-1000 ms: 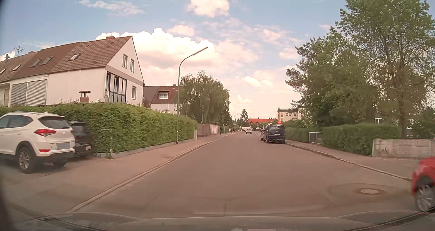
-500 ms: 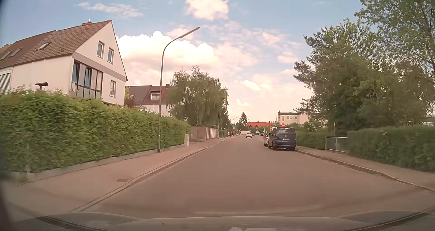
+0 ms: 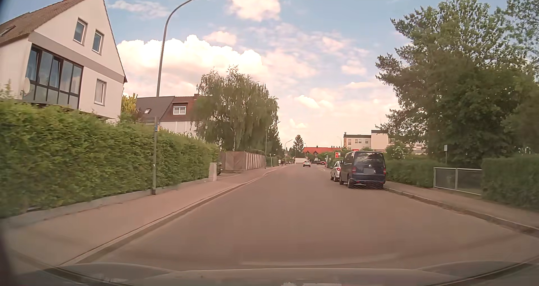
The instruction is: Follow the waypoints while adhering to traffic rules and regulations
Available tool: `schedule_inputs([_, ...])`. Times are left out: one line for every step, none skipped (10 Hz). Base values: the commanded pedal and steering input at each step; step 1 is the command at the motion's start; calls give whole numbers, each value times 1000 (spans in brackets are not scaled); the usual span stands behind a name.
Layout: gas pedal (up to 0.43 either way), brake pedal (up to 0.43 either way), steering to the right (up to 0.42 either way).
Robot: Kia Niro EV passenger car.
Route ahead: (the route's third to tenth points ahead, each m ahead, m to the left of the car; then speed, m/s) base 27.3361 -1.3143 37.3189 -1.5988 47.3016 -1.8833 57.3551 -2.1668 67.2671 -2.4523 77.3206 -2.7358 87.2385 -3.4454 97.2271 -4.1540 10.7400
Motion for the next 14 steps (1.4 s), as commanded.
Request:
schedule_inputs([79,18,16])
schedule_inputs([79,18,16])
schedule_inputs([79,18,16])
schedule_inputs([79,18,18])
schedule_inputs([79,18,19])
schedule_inputs([79,18,19])
schedule_inputs([79,18,18])
schedule_inputs([79,18,15])
schedule_inputs([79,18,13])
schedule_inputs([79,18,13])
schedule_inputs([79,18,12])
schedule_inputs([79,18,10])
schedule_inputs([79,18,9])
schedule_inputs([79,18,11])
